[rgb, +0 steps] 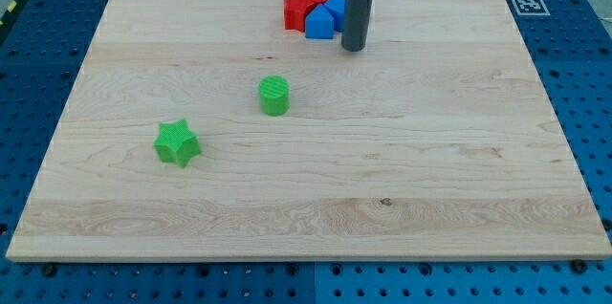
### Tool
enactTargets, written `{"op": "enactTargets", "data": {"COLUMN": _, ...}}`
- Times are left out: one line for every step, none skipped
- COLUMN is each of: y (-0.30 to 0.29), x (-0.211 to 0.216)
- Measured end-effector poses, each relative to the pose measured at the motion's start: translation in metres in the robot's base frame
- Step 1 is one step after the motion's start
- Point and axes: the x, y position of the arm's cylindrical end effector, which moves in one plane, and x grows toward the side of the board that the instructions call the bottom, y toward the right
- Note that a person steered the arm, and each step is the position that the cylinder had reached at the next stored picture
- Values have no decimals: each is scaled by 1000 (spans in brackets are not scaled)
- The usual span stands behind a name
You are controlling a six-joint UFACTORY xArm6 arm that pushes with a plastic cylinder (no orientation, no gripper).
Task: Keep your arm diagonally in between green blocks
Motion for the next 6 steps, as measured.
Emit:
{"op": "enactTargets", "data": {"y": -59, "x": -3}}
{"op": "enactTargets", "data": {"y": -117, "x": 1}}
{"op": "enactTargets", "data": {"y": -151, "x": 30}}
{"op": "enactTargets", "data": {"y": -153, "x": 79}}
{"op": "enactTargets", "data": {"y": -145, "x": 119}}
{"op": "enactTargets", "data": {"y": -139, "x": 119}}
